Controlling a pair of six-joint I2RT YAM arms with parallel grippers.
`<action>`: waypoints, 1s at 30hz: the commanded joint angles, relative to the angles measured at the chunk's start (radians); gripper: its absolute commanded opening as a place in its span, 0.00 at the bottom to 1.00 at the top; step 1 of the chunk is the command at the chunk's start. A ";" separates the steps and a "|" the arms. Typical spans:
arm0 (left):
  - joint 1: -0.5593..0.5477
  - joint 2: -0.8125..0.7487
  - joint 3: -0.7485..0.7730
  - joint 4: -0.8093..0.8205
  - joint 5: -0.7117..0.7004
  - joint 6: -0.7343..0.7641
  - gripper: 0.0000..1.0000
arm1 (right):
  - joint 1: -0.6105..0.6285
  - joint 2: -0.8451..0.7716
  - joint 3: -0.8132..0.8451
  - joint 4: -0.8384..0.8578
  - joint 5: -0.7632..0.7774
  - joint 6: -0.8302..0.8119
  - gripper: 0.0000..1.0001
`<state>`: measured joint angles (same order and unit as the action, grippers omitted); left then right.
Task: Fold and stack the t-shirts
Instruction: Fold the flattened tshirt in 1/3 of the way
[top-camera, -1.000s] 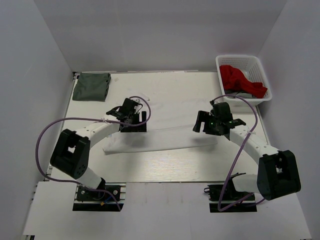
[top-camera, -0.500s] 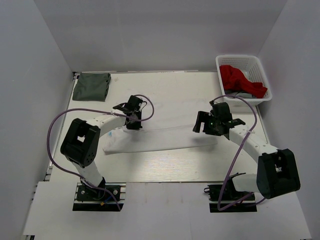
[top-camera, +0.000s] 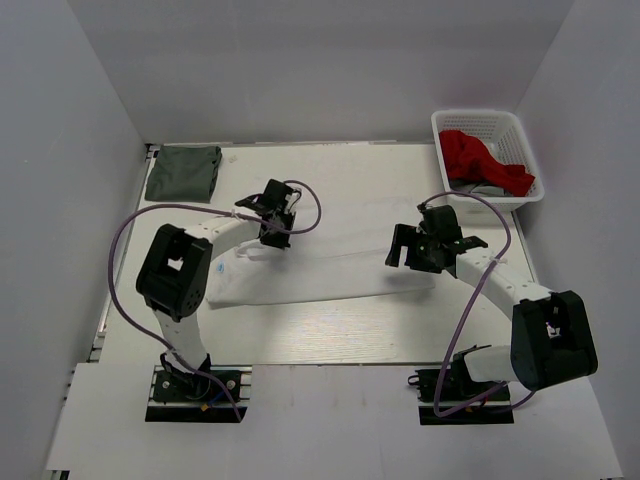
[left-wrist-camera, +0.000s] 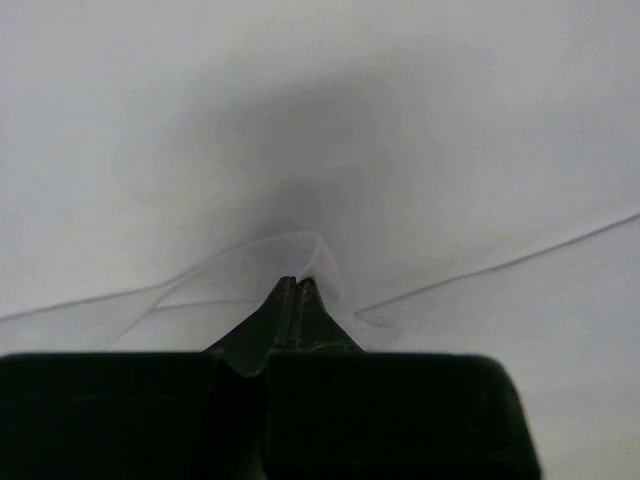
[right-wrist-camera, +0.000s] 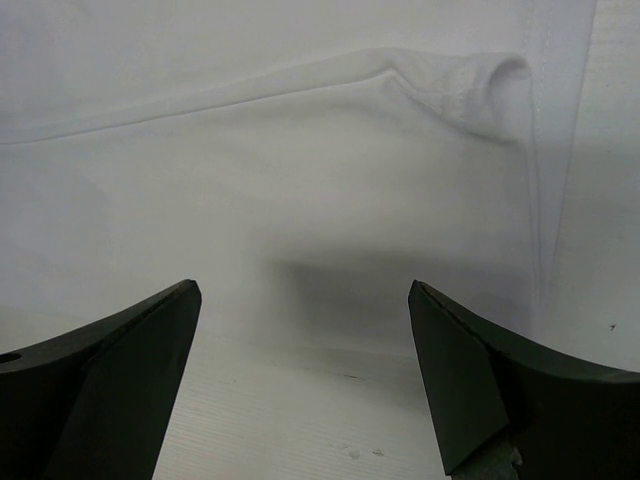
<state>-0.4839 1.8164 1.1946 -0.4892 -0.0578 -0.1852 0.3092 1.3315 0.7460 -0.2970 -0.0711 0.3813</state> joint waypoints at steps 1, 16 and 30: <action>-0.004 0.046 0.083 -0.018 0.012 0.102 0.00 | -0.002 0.006 0.032 0.001 -0.001 -0.027 0.90; -0.004 0.044 0.175 -0.029 -0.135 0.115 0.60 | -0.001 0.008 0.032 0.007 -0.044 -0.033 0.90; -0.004 -0.370 -0.263 0.099 0.105 -0.126 1.00 | 0.001 -0.015 0.009 0.042 -0.108 -0.041 0.90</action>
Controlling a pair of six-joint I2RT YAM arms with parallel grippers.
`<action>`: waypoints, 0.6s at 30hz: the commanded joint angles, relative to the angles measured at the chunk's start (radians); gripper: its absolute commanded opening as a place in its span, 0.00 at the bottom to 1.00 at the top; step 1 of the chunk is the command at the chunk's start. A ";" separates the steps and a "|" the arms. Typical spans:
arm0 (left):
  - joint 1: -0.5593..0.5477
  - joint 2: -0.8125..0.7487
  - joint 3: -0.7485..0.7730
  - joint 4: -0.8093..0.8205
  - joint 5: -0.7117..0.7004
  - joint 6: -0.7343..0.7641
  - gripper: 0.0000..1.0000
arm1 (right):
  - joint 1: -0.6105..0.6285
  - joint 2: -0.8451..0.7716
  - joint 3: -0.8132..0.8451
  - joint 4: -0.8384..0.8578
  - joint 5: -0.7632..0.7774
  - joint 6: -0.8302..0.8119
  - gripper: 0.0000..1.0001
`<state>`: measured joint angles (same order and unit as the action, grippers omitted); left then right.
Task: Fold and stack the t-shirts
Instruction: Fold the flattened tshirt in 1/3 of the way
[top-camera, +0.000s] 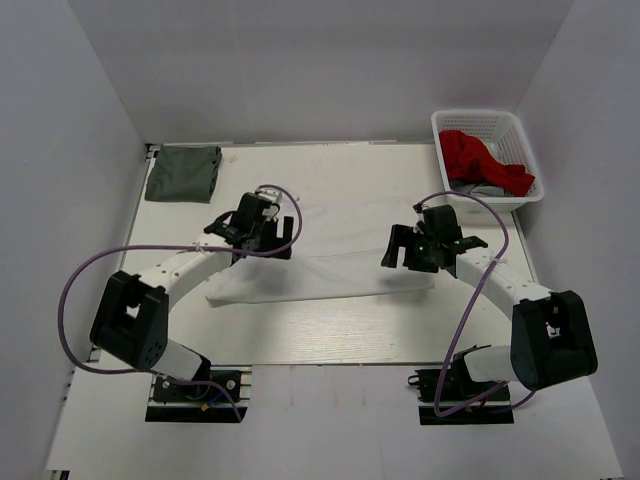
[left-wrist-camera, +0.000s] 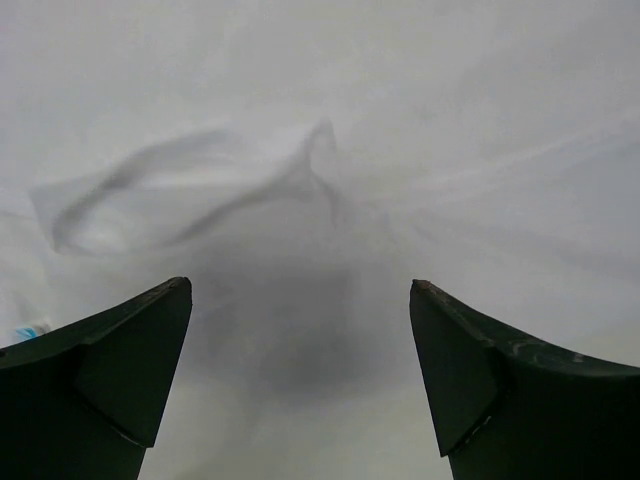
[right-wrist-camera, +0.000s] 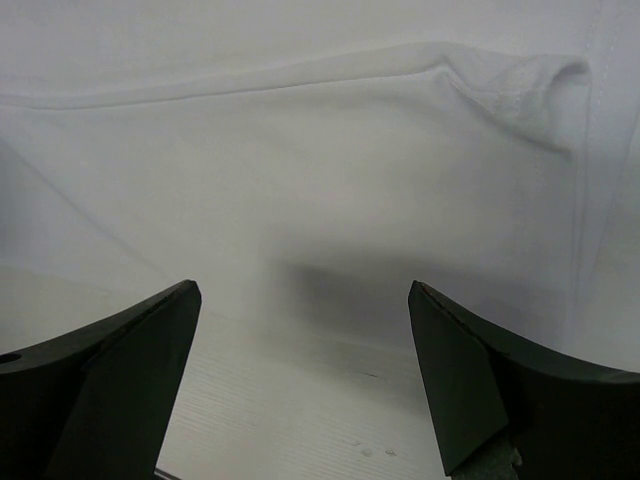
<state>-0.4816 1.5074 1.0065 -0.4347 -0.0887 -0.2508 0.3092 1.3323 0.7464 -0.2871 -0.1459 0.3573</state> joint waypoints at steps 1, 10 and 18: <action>-0.006 -0.070 -0.132 0.089 0.158 -0.061 1.00 | 0.004 -0.015 0.005 0.031 -0.041 -0.018 0.90; 0.017 0.057 -0.105 0.143 0.026 -0.068 1.00 | 0.004 -0.015 0.004 0.039 -0.072 -0.021 0.90; 0.017 0.224 0.039 0.146 -0.094 -0.019 1.00 | 0.004 -0.018 -0.002 0.046 -0.064 -0.021 0.90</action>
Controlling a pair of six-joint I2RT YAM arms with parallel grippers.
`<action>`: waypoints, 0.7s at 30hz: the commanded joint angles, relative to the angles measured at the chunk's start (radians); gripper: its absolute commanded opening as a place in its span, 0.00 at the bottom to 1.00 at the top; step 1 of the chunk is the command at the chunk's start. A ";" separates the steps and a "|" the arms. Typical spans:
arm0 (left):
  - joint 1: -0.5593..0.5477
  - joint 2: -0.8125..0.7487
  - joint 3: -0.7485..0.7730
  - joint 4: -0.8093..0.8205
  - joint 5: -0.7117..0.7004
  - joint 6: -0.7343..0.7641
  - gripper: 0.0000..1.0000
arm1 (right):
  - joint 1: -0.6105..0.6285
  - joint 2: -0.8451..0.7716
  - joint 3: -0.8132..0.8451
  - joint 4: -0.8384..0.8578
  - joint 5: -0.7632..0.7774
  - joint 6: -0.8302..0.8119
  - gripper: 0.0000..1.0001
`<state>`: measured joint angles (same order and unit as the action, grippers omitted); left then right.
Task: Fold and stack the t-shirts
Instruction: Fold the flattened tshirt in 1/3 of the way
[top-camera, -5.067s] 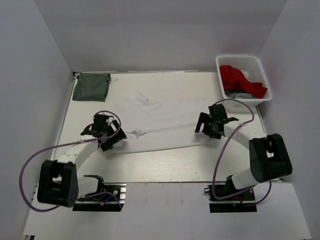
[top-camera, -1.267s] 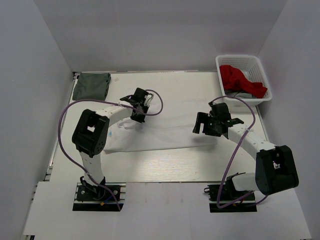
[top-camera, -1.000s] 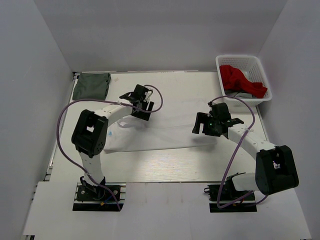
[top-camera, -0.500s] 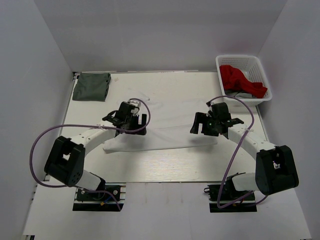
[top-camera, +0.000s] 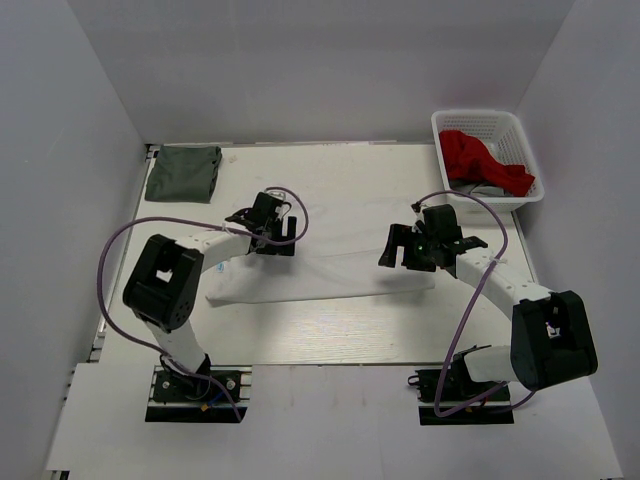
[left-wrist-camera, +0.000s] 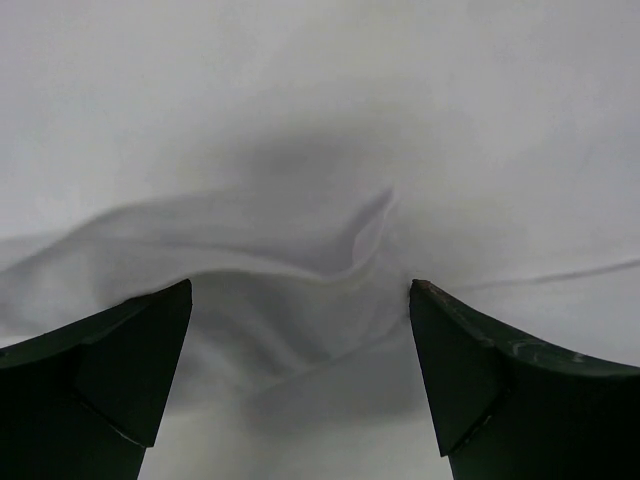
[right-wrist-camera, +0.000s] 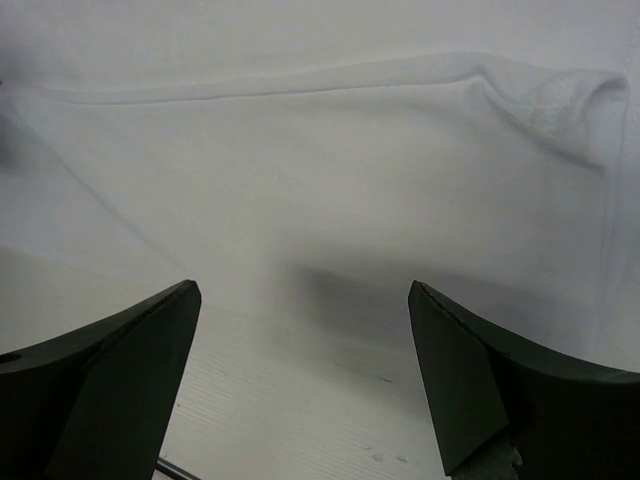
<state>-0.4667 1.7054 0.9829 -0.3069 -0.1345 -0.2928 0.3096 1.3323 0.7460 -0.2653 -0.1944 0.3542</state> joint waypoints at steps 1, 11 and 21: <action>0.002 0.046 0.101 0.008 -0.048 0.035 1.00 | 0.002 -0.016 -0.004 0.024 -0.016 -0.018 0.90; 0.002 0.149 0.217 -0.026 -0.154 0.103 1.00 | 0.002 0.001 0.010 0.018 0.009 -0.020 0.90; 0.022 0.088 0.339 -0.038 -0.209 0.040 1.00 | 0.002 0.013 0.143 -0.008 0.220 0.015 0.90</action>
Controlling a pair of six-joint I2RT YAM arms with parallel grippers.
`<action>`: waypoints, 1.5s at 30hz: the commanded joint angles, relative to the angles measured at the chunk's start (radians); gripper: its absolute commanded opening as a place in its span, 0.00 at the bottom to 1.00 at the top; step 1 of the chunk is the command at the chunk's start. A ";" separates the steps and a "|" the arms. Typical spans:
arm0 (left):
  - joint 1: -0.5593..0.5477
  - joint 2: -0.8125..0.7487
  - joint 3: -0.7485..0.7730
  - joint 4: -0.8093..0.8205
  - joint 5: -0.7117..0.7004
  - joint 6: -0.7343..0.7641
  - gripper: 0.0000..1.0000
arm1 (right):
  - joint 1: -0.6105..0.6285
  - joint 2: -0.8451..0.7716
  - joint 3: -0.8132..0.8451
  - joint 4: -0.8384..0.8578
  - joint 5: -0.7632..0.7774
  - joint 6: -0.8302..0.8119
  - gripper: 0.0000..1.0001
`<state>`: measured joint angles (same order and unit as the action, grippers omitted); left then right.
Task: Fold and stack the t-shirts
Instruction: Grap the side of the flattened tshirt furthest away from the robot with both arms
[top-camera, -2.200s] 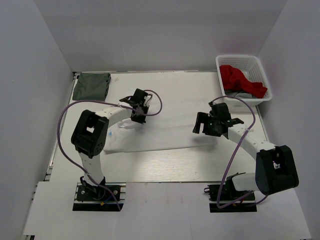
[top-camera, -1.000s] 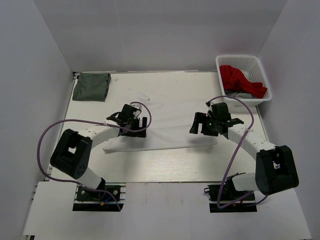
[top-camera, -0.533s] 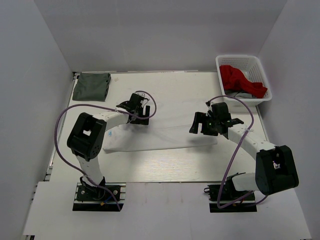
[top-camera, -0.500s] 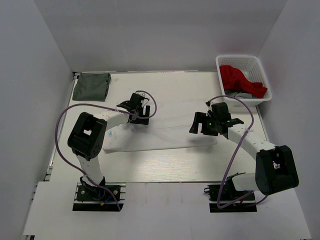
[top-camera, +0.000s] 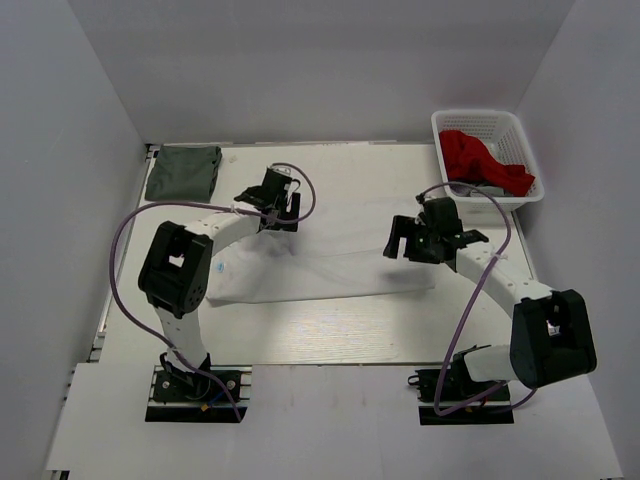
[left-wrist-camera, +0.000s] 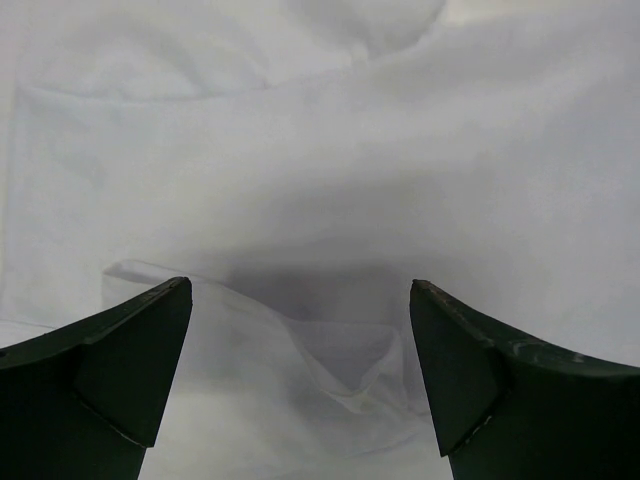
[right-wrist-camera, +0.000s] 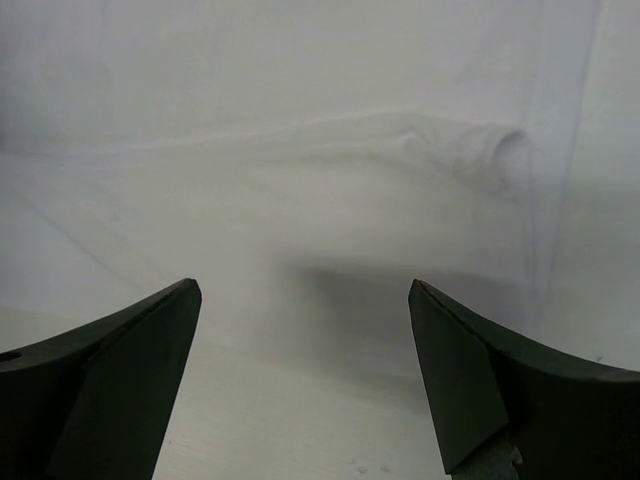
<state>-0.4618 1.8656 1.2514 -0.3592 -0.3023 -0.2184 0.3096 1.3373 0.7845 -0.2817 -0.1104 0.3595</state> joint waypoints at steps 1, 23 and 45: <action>0.017 -0.072 0.092 -0.004 -0.056 -0.051 1.00 | 0.000 0.028 0.122 0.007 0.146 0.010 0.90; 0.233 0.533 0.913 -0.152 -0.015 -0.089 1.00 | -0.006 0.310 0.464 -0.008 0.315 -0.002 0.90; 0.253 0.653 0.832 -0.037 0.189 0.117 0.40 | -0.017 0.416 0.545 -0.062 0.446 0.003 0.90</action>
<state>-0.2047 2.5450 2.1315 -0.3370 -0.1867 -0.1532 0.3035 1.7252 1.2572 -0.3511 0.2970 0.3557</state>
